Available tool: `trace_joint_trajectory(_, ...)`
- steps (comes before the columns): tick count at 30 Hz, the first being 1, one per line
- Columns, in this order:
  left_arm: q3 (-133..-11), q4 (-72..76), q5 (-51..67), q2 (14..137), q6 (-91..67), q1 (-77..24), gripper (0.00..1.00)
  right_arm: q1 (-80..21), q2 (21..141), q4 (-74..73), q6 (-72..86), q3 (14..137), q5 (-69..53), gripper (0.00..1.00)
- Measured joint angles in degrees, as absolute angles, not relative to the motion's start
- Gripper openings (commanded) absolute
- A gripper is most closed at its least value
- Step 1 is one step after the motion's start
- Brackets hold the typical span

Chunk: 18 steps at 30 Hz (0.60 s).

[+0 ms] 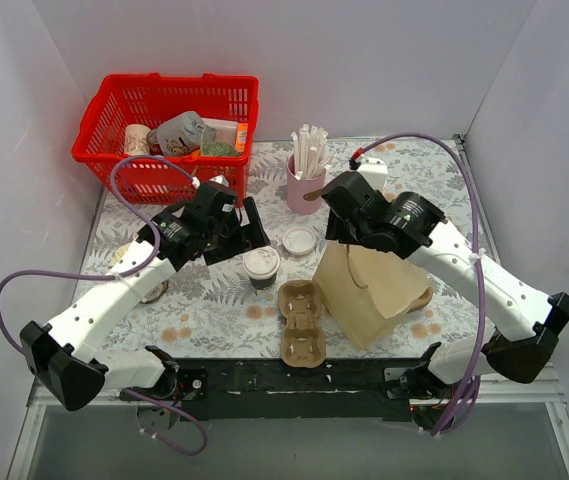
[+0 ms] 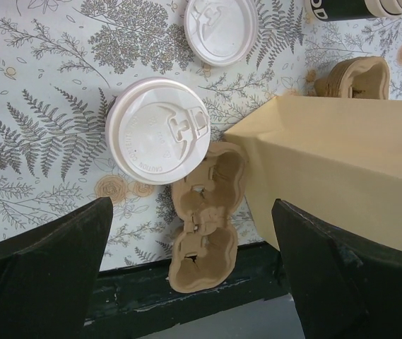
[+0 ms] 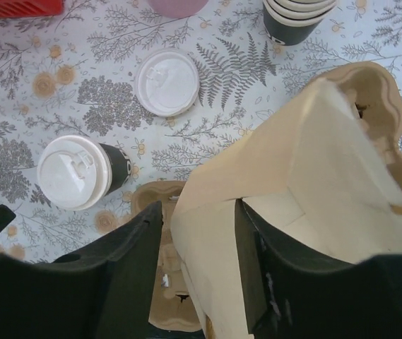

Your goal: Pack the takeout coffee

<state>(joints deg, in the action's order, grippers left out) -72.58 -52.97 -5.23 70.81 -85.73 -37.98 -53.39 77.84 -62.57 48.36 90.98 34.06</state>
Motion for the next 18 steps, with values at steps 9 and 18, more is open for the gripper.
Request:
trace_joint_trajectory(9, -72.58, -53.95, -6.28, 68.47, -85.76, -37.98, 0.98, -53.39, 76.9, -51.51, 30.79, 95.57, 25.82, 0.92)
trace_joint_trajectory(18, -71.9, -55.07, -7.62, 66.24, -86.48, -37.98, 0.98, -58.72, 71.75, -43.53, 5.56, 99.0, 4.47, 0.91)
